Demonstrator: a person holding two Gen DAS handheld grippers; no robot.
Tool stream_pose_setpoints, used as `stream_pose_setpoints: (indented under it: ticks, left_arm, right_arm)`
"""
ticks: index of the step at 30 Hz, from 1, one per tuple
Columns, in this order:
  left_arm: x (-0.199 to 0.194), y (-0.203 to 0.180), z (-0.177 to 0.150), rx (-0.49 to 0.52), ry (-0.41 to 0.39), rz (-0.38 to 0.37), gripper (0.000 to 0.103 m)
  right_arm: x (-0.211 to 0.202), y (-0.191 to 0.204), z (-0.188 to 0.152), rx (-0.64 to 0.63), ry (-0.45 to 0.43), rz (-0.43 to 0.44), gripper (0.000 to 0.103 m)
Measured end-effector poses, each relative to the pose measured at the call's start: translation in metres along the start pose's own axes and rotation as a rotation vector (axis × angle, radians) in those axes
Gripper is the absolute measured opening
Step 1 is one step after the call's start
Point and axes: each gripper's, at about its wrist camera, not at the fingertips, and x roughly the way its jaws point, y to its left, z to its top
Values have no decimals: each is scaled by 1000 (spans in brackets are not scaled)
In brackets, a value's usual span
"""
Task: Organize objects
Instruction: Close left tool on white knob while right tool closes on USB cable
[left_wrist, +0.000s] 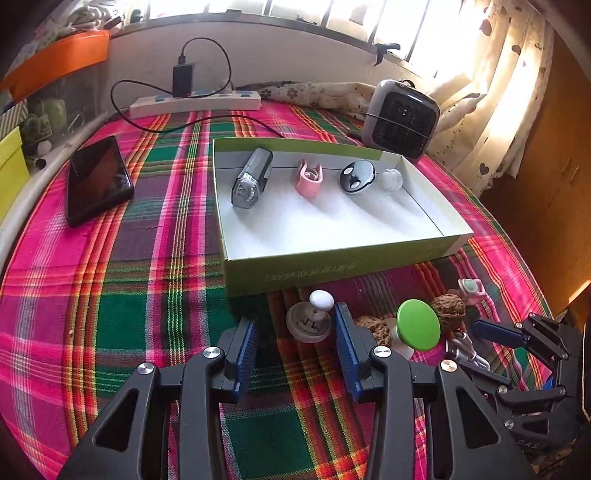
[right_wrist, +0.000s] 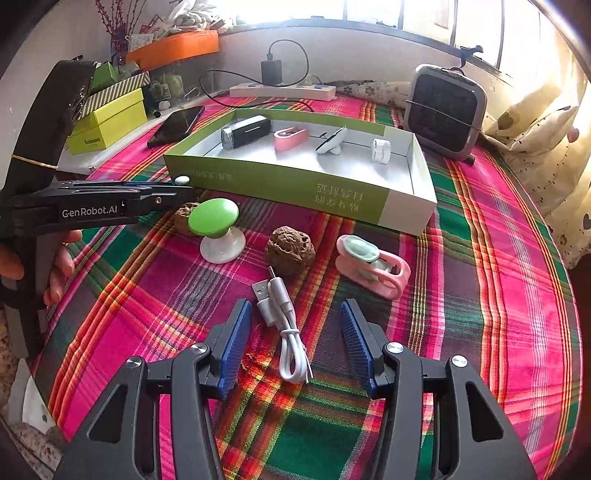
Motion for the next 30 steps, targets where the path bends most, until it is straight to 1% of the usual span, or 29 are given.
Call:
stream_pose_setpoints:
  ticks: [1,3,5,8,10,12,14,19,30]
  left_arm:
    - [1,-1,0,4,0,3,38]
    - [1,-2,0,11,-1,12,38]
    - [0,-2,-1,10,-5,14,38]
    - [1,-2,-1,3,-7,13,37]
    - [1,-2,-1,6,-7,20,35]
    - [1,-1,-1,3,-7,20,28]
    - [1,0,-1,-3,-6,20,23]
    - [1,0,-1,-4,-6,20,23]
    - [0,0,-1,-4,-7,26,23]
  right_arm:
    - [0,1,0,-1,-1,3,48]
    - [0,1,0,-2,-2,7,42]
    - [0,1,0,-1,-3,9,40]
    - [-1,0,1,7,-4,8,34]
    - [0,1,1,9,-4,11,34]
    - [0,2,1,5,-5,14,31]
    - [-1,2,1,8,-7,13,29]
    - [-1,4,0,4,-10,24,22]
    - [-1,5,0,7,-12,28,21]
